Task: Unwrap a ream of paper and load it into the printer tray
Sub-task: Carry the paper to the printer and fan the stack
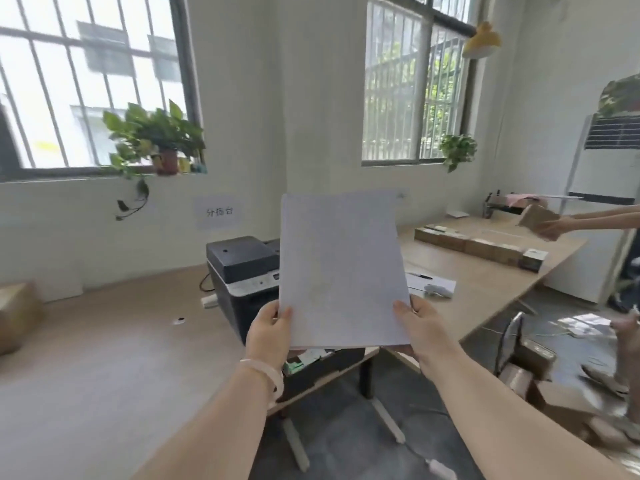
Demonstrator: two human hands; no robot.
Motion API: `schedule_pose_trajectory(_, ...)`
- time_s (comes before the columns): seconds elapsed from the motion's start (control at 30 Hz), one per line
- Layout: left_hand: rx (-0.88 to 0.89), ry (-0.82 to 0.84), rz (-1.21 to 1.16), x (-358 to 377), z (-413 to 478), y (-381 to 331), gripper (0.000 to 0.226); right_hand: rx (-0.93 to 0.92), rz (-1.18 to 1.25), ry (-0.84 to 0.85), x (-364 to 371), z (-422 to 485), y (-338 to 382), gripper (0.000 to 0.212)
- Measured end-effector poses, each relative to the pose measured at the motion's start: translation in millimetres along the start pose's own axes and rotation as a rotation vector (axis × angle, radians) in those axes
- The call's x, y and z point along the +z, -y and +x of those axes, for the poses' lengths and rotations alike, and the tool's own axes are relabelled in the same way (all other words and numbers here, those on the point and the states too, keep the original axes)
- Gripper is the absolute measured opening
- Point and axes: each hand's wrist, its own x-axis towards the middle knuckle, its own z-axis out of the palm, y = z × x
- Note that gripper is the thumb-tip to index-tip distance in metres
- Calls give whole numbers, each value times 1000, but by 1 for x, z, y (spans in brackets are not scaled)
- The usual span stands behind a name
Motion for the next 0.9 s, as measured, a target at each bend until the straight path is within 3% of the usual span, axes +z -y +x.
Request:
schedule_pose_trajectory(0.13,11,-84,-55,-39,14,-2,12,3,48,100,47,12,-5,23)
schedule_pose_trajectory(0.47,17,-205,-82,-144,83,13,14,59,26,326,176,60,-27,22)
schedule_pose_trajectory(0.6,-5,-232,-96,-187,121,23,17,110,41,380,228,84,-39,20)
schedule_pose_trajectory(0.77,-17,-270,-100,-224,156,41,11,156,-14,472,276,119,-51,34)
schedule_pose_trajectory(0.9,-58,-285,-80,-241,173,64,11,229,45,484,307,148,-57,29)
